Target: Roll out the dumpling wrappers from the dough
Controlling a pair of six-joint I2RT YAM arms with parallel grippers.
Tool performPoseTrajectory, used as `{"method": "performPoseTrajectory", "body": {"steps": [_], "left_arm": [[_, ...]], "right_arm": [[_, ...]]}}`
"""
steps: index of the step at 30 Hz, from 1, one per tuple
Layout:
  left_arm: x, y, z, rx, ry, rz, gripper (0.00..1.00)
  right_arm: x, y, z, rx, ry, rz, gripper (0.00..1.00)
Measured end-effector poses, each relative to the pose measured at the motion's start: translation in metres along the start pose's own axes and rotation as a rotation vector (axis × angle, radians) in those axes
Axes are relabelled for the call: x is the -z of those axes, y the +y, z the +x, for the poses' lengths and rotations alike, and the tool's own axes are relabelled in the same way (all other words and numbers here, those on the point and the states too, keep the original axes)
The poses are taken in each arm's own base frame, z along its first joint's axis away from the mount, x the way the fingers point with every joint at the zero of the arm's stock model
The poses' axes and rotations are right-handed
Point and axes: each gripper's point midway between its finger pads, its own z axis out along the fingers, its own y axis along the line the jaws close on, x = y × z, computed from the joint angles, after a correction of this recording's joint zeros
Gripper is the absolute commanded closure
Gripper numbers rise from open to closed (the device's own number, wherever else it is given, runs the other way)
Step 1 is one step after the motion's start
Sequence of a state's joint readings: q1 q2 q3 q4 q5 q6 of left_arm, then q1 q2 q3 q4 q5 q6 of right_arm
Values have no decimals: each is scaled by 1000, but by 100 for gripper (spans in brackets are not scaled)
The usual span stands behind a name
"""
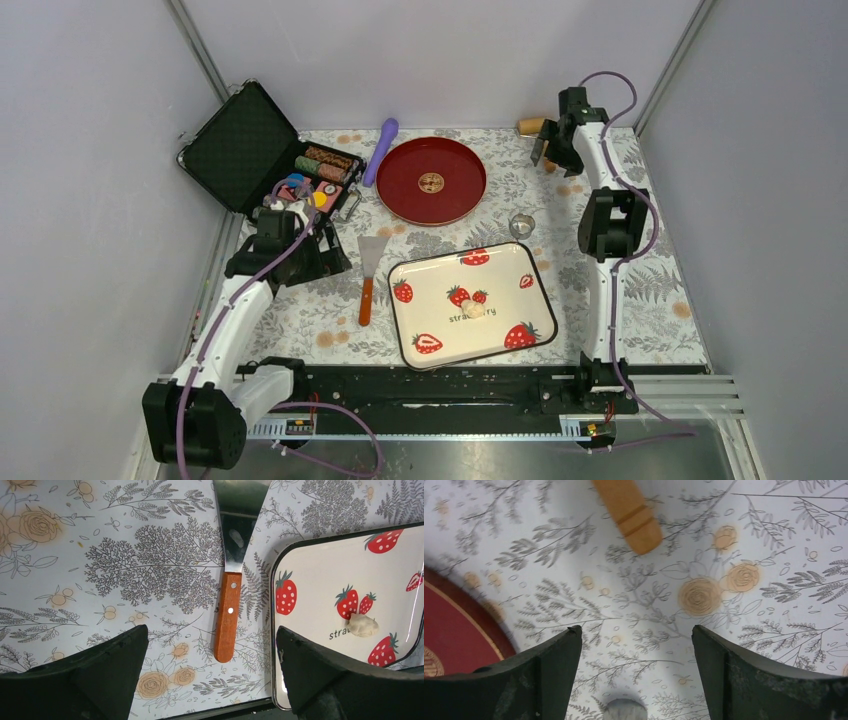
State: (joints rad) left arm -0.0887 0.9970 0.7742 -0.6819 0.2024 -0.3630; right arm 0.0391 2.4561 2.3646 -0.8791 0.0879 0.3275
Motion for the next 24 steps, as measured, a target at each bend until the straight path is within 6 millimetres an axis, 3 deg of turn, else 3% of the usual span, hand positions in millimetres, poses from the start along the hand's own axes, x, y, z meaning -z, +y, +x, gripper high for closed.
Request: {"method": "performPoseTrajectory", "body": {"steps": [9,24], "left_arm": [[-6,2,4,4,31,-9,1],[-3,0,3,1,22,2,1]], "right_arm": [[-32,-33,-13,-130,28,3,12],[-30,-19,-5,-166,78,-73,12]]}}
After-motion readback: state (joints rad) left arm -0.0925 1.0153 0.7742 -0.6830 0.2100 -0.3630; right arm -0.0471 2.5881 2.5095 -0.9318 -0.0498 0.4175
